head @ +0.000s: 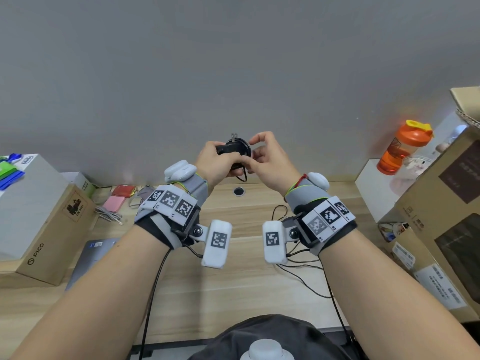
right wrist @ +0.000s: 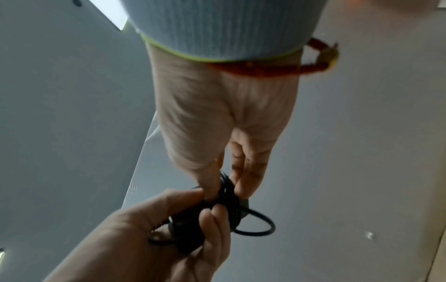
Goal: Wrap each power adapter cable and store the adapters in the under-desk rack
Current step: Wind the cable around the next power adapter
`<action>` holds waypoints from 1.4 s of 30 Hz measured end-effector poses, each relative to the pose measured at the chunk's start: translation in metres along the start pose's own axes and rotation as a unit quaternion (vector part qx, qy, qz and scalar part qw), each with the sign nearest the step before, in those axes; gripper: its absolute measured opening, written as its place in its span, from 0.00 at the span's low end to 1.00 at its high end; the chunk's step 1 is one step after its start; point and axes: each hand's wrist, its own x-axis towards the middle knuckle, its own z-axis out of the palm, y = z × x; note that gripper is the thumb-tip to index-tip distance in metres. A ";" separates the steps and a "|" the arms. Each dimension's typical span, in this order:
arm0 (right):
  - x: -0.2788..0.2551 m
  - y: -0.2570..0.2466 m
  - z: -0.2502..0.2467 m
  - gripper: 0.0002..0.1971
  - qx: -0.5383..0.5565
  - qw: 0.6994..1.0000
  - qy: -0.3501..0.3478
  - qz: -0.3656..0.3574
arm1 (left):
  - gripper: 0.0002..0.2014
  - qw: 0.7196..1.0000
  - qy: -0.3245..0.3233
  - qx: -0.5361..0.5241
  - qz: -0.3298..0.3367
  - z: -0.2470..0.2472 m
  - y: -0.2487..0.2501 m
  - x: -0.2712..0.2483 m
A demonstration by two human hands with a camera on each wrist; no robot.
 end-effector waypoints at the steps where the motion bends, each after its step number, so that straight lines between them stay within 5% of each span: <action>1: 0.000 0.001 -0.001 0.17 0.026 1.000 -0.014 0.000 | 0.20 1.000 -0.004 -0.003 -0.002 -0.001 0.001 0.000; 5: 0.000 0.004 -0.004 0.18 -0.010 1.000 -0.019 -0.013 | 0.22 1.000 -0.021 -0.007 -0.003 -0.001 0.001 -0.002; 10: 0.003 0.009 -0.002 0.13 -0.048 0.997 0.056 -0.033 | 0.20 1.000 -0.028 0.000 0.002 0.002 -0.001 -0.002; 15: 0.004 0.007 -0.016 0.07 0.116 0.992 0.024 -0.039 | 0.15 0.999 -0.039 -0.018 0.001 -0.005 0.004 0.003; 19: 0.005 0.010 -0.021 0.06 0.155 0.987 0.012 -0.046 | 0.18 0.997 -0.060 -0.043 -0.033 -0.010 0.010 0.002; 23: 0.003 0.007 -0.018 0.07 0.210 0.977 0.023 -0.039 | 0.21 0.999 -0.039 0.022 0.001 -0.008 0.002 0.004; 36: 0.004 0.009 -0.025 0.07 0.088 0.989 0.112 -0.041 | 0.13 0.987 -0.130 0.093 0.016 -0.005 -0.005 -0.005; 42: 0.001 0.010 -0.022 0.07 0.103 0.993 0.065 -0.001 | 0.12 0.982 -0.153 0.107 0.019 -0.008 -0.003 -0.006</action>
